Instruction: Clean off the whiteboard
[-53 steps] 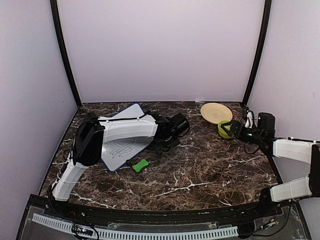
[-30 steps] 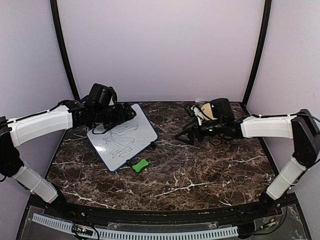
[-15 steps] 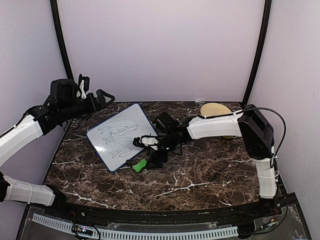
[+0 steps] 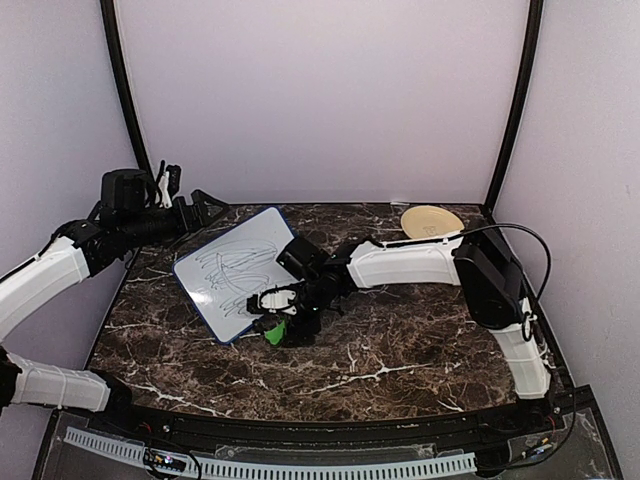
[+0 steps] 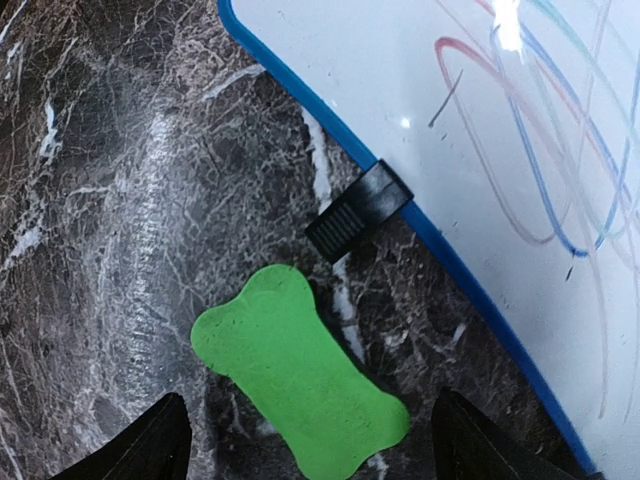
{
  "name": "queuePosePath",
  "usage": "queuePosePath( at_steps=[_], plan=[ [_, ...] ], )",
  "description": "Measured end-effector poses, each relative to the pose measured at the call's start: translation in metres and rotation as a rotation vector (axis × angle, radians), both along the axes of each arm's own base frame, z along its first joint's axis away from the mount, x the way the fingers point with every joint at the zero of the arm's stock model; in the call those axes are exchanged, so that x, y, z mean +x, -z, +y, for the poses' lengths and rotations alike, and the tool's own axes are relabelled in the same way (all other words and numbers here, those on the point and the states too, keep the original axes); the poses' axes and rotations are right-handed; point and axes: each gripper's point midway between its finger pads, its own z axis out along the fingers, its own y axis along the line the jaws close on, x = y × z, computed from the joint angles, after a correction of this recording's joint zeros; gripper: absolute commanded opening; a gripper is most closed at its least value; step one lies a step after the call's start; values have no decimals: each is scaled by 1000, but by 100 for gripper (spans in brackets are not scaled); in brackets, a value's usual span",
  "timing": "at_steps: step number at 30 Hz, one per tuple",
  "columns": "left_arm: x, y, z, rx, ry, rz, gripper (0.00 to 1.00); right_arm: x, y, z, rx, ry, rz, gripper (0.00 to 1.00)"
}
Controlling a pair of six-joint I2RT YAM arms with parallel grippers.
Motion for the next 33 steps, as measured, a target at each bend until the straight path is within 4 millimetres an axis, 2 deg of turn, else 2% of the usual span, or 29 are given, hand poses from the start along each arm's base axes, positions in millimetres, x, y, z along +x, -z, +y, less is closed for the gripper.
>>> queuePosePath(
  at_steps=[2, 5, 8, 10, 12, 17, 22, 25, 28, 33],
  plan=[
    [0, -1, -1, -5, 4, -4, 99, 3, -3, 8, 10, -13, -23, 88],
    [0, -2, -1, -9, 8, -9, 99, 6, 1, 16, 7, -30, -43, 81],
    [1, -3, -1, -12, 9, -11, 99, 3, 11, 15, -17, -43, -37, 66],
    [1, -3, 0, -13, 7, -12, 99, 2, 11, 15, -21, -50, -33, 52],
    [2, -4, 1, -14, 5, -12, 99, 1, 12, 13, -29, -55, -33, 44],
    [3, -2, 1, 5, 12, -7, 99, -4, 12, 4, -42, -40, -28, 33],
    [6, 0, 6, 72, 1, -4, 99, -10, 12, -16, -75, 5, -29, 32],
    [9, 6, 18, 135, -54, 1, 98, -12, 12, -33, -83, 62, -23, 31],
    [17, 13, 40, 147, -111, 32, 86, -14, 9, -51, -69, 129, 1, 30],
    [52, 32, 94, 90, -211, 91, 75, -6, -4, -82, -15, 271, 37, 30]
  ],
)
